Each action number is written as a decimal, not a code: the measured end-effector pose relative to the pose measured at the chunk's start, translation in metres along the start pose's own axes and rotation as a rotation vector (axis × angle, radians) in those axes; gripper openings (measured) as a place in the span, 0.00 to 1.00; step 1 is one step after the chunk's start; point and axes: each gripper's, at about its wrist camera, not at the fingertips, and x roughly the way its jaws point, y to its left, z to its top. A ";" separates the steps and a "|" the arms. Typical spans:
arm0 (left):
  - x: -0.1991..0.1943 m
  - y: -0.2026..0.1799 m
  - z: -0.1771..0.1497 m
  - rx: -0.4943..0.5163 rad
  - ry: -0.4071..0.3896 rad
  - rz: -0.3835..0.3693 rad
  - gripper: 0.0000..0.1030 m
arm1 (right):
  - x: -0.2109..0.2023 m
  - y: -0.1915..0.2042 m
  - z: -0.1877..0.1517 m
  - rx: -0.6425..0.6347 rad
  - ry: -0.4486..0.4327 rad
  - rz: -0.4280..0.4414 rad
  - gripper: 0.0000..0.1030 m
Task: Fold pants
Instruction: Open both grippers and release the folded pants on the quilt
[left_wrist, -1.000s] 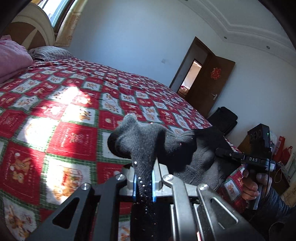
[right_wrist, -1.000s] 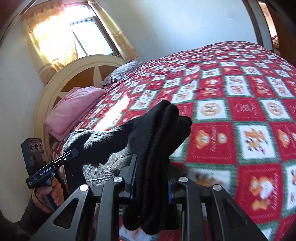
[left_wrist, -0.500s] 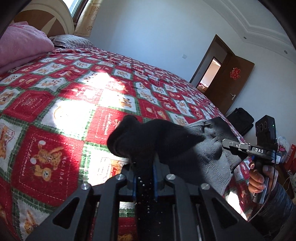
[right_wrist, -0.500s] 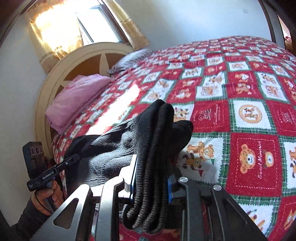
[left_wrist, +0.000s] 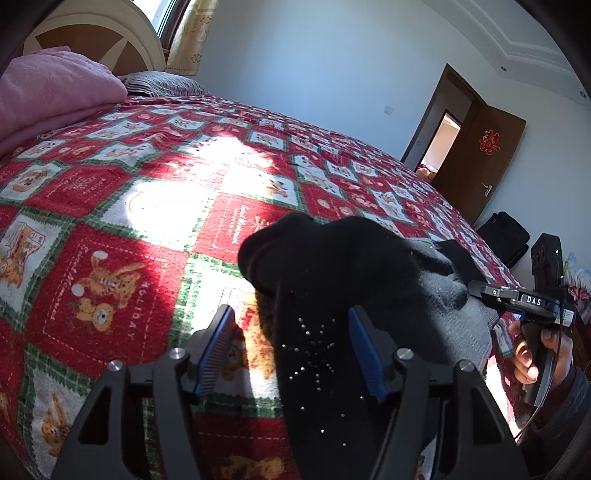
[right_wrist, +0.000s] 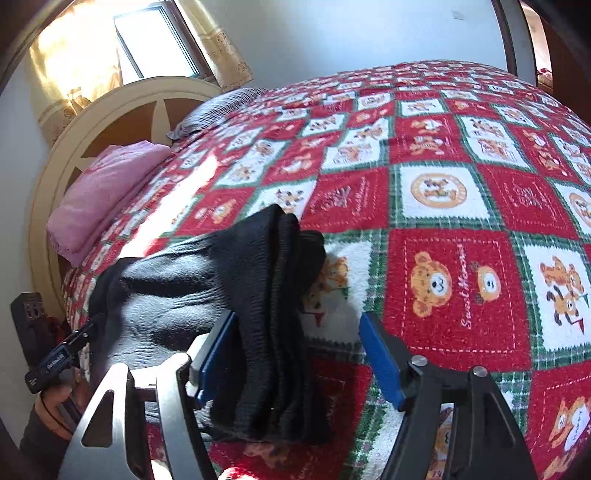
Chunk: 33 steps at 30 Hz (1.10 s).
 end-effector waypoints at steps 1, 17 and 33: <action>-0.001 0.000 0.000 -0.001 0.003 0.004 0.65 | -0.001 0.000 0.000 0.005 0.000 0.001 0.68; -0.054 -0.009 -0.013 0.065 0.008 0.129 0.76 | -0.047 -0.004 -0.012 0.002 -0.069 -0.141 0.69; -0.122 -0.101 0.001 0.192 -0.173 0.185 0.98 | -0.155 0.102 -0.043 -0.267 -0.229 -0.183 0.69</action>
